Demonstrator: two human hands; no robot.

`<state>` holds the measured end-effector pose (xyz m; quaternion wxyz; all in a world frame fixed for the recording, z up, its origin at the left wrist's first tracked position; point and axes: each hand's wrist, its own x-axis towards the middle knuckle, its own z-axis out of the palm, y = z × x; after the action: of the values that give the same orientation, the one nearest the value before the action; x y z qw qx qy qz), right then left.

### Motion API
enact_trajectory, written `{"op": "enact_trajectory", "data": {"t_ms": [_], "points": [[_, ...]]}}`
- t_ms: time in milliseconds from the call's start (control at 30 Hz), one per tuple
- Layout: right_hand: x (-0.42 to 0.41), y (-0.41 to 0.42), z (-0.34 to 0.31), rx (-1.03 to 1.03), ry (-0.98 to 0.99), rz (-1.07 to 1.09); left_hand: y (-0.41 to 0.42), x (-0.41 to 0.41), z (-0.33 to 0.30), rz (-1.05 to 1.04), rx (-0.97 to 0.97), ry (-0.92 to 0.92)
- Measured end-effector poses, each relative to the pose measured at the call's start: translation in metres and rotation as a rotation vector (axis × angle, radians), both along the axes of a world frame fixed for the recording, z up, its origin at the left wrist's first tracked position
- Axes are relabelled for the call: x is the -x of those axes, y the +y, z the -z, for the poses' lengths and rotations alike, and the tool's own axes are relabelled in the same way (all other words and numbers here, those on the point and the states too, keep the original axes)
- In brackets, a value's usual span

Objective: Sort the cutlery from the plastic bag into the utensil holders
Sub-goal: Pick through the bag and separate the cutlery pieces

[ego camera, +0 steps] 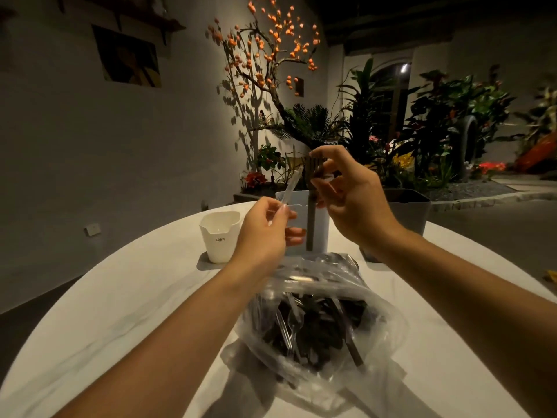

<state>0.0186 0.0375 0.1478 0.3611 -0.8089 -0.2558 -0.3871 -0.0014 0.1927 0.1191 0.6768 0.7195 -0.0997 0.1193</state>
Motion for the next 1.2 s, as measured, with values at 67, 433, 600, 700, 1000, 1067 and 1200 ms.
{"op": "enact_trajectory", "data": {"t_ms": [67,433,600,700,1000,1067,1200], "points": [[-0.01,0.001,-0.007,-0.045,0.023,-0.03,-0.004,-0.009,-0.009,0.087,0.083,0.035],[-0.065,-0.005,-0.04,0.031,-0.438,0.121,-0.018,-0.078,-0.036,0.14,0.171,0.03],[-0.096,-0.01,-0.047,-0.011,-0.452,0.16,-0.012,-0.112,-0.046,0.081,0.172,-0.014],[-0.119,-0.012,-0.034,0.017,-0.413,0.211,-0.002,-0.123,-0.038,0.055,0.15,-0.009],[-0.146,-0.006,-0.046,-0.128,-0.265,0.192,0.021,-0.141,-0.019,0.075,0.106,-0.006],[-0.147,-0.002,-0.05,-0.152,-0.271,0.179,0.017,-0.143,-0.02,0.108,0.151,0.013],[-0.149,0.005,-0.04,-0.072,-0.264,0.181,0.006,-0.15,-0.025,0.113,0.198,0.053]]}}
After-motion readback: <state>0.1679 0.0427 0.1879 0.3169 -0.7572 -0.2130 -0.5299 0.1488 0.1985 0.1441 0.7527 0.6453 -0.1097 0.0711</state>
